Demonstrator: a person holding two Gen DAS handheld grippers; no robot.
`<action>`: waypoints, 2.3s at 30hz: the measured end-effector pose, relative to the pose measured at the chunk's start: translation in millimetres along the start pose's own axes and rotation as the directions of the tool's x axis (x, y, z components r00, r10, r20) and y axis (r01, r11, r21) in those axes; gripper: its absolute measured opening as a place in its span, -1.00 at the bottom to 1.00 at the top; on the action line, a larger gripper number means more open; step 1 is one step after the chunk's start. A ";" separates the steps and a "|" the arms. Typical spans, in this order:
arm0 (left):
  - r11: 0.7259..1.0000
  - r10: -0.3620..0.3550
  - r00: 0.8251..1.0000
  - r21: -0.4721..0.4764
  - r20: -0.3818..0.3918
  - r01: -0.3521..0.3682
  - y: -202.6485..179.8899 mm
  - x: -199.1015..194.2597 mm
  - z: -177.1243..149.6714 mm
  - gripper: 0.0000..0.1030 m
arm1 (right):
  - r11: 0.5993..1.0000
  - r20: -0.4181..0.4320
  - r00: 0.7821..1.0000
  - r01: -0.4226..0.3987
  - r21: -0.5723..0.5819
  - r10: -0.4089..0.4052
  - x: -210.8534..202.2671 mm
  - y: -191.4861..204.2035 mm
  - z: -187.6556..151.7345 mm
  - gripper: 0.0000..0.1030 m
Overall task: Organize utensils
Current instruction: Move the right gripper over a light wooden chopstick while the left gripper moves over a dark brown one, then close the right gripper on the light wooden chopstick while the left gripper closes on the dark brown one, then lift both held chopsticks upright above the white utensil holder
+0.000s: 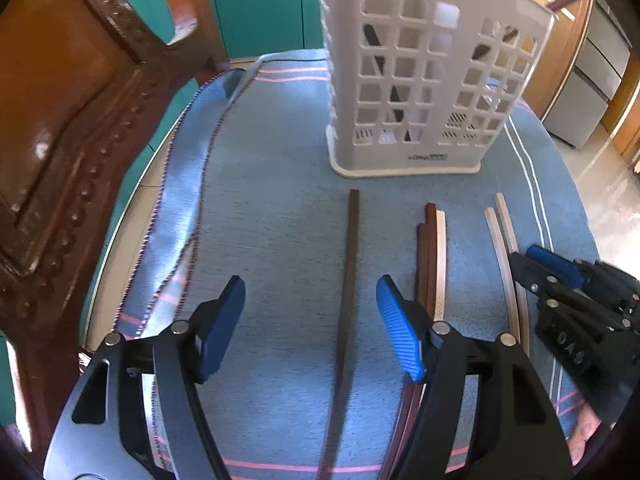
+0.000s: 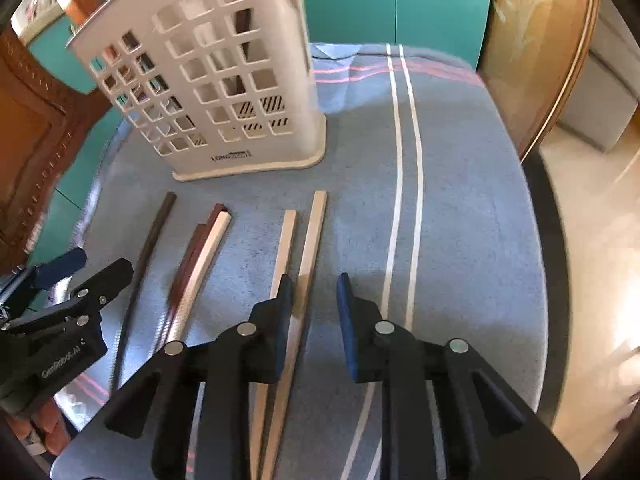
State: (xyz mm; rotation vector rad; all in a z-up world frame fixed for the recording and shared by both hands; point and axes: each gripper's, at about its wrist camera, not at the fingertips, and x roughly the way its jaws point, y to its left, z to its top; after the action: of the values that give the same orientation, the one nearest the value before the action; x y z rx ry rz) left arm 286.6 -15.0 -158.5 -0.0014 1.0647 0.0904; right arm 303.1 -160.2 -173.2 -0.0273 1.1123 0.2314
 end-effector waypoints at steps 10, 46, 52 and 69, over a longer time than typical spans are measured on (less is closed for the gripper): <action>0.999 -0.024 1.000 -0.039 -0.011 0.023 11.9 5.6 3.0 0.33 | 0.998 -0.012 0.999 0.033 0.045 -0.032 1.1 -11.9 4.1 -0.87; 0.996 -0.089 0.996 -0.002 0.000 0.089 10.3 21.0 24.2 -0.86 | 0.999 0.050 0.999 0.016 0.035 -0.018 -24.4 4.3 -2.5 -0.88; 0.994 -0.110 0.988 0.016 0.111 0.109 24.6 -30.8 17.1 -0.86 | 0.999 0.128 0.991 -0.042 0.024 0.039 -61.3 -3.0 0.7 -0.88; 0.951 -0.295 0.782 0.088 0.549 0.297 61.6 -242.6 66.9 -0.87 | 0.941 0.487 0.831 -0.334 0.051 0.269 -224.3 -22.2 20.5 -0.87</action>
State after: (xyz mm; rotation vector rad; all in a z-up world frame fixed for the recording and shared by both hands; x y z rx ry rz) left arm 223.6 31.6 88.5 -0.1397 0.4620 -0.1888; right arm 231.2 -217.4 33.6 0.3166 0.6307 0.4230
